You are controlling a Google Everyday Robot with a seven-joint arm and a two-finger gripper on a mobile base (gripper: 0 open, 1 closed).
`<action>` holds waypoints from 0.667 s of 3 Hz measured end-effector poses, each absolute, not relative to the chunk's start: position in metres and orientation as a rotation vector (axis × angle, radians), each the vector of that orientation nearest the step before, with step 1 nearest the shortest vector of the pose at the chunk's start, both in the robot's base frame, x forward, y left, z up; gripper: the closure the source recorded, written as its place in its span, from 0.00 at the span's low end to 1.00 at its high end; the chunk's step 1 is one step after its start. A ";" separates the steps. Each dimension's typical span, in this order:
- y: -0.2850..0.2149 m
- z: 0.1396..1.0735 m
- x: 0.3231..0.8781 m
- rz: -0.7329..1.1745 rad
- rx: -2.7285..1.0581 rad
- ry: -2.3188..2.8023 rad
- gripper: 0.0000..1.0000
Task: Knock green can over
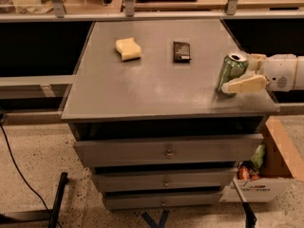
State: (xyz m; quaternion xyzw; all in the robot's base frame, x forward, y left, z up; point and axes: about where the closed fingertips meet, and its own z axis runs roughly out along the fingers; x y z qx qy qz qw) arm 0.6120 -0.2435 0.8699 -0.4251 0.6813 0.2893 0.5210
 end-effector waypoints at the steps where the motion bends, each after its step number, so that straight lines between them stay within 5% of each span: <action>1: -0.247 0.870 0.609 0.684 -1.014 1.640 0.42; 2: -0.250 0.871 0.607 0.670 -1.014 1.653 0.65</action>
Offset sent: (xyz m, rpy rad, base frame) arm -0.0091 -0.0174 0.0040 -0.0353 0.0066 -0.0417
